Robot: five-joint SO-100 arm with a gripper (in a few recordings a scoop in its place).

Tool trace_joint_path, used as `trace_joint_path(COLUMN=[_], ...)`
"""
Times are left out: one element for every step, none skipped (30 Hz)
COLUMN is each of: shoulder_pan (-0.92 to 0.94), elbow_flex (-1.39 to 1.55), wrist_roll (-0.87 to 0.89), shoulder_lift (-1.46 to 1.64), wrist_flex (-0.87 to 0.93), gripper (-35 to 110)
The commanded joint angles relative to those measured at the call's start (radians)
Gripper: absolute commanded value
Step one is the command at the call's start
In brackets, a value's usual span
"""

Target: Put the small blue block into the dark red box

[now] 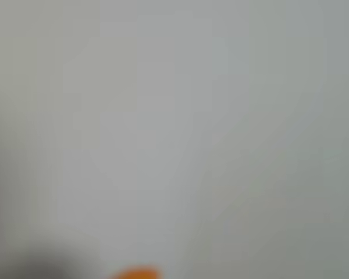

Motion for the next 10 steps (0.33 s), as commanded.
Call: trace_joint_path(shoulder_pan=[-0.038,-0.044,-0.051,-0.051,-0.051,-0.051,-0.051,-0.049,-0.048,-0.048], elbow_flex=[0.026,0.037,0.037,0.037,0.037,0.037,0.037,0.037,0.037,0.037], wrist_roll=[0.003,0.009,0.009,0.008,0.008,0.008,0.008,0.008,0.008,0.008], shoulder_lift=[0.014,0.014,0.014,0.014,0.014,0.014,0.014,0.014,0.014,0.014], wrist_flex=[0.011,0.009,0.009,0.009,0.009,0.009,0.009,0.009,0.009,0.009], gripper=[0,0,0,0,0,0,0,0,0,0])
